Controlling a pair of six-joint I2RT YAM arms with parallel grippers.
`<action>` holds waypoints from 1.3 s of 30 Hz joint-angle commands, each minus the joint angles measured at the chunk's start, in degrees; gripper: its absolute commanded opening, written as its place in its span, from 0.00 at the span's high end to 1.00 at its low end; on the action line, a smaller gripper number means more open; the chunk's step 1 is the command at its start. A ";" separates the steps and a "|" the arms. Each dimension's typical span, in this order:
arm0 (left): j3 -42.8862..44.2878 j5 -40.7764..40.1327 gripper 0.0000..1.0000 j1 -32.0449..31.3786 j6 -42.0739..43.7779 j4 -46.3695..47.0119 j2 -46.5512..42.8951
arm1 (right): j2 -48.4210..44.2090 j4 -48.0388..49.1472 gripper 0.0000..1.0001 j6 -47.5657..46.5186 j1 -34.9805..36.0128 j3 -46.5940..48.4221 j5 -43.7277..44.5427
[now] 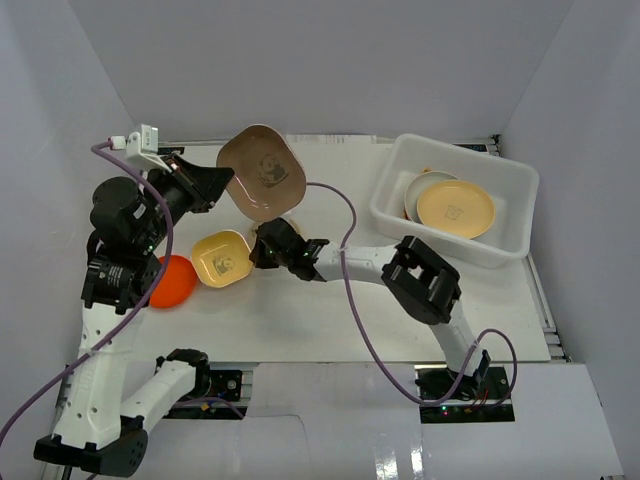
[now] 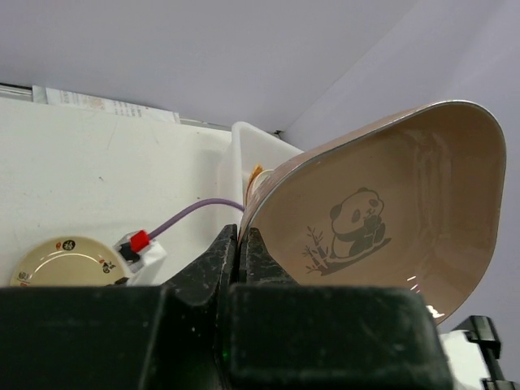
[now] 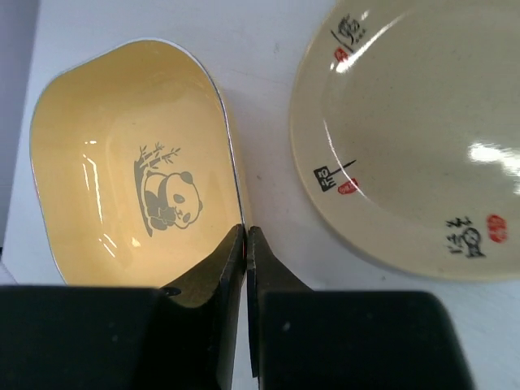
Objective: Place the plates into the plastic bin on the countertop
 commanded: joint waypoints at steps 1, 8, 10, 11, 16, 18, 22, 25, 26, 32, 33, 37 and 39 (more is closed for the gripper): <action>3.36 2.72 1.00 -0.29 0.15 0.03 0.49 | -13.55 6.29 0.92 -4.91 0.01 -1.74 5.69; 0.91 10.01 1.00 -0.38 -4.06 4.33 2.25 | -35.26 8.75 0.92 -7.82 -10.86 -18.87 7.02; 0.47 10.90 1.00 -0.38 -5.12 5.04 3.48 | -42.99 8.05 0.92 -8.79 -15.18 -23.26 7.02; 0.47 12.04 1.00 -0.38 -5.47 5.83 3.92 | -45.45 6.57 0.92 -9.75 -20.42 -27.55 6.85; -1.20 12.41 1.00 -2.48 -7.49 8.82 7.69 | -58.83 -0.20 0.92 -16.17 -37.67 -35.85 7.02; -1.03 7.43 1.00 -7.55 -6.88 9.35 10.86 | -60.24 -3.62 0.92 -19.50 -45.85 -37.17 6.84; 3.17 0.46 1.00 -17.68 -4.25 9.26 19.90 | -59.63 -5.84 0.92 -21.28 -58.58 -39.54 4.57; 6.43 -1.30 1.00 -21.64 -3.89 9.17 28.78 | -57.35 -6.28 0.92 -21.54 -61.25 -40.42 1.75; 8.79 -2.01 1.00 -22.34 -3.19 9.09 33.23 | -56.13 -6.28 0.92 -21.80 -62.82 -40.60 2.36; 17.86 -4.47 1.00 -27.01 -3.27 8.38 47.85 | -50.06 -6.01 0.92 -21.10 -65.12 -40.08 0.62; 20.57 -4.74 1.00 -27.62 -3.62 8.38 51.61 | -49.53 -6.01 0.91 -20.93 -65.55 -39.73 -0.35; 29.10 -5.00 1.00 -28.15 -5.20 6.63 60.40 | -49.69 -6.28 0.56 -20.31 -67.57 -38.32 -4.40; 34.79 -4.21 1.00 -28.24 -6.69 5.67 65.33 | -52.15 -6.45 0.38 -19.52 -68.72 -37.61 -7.03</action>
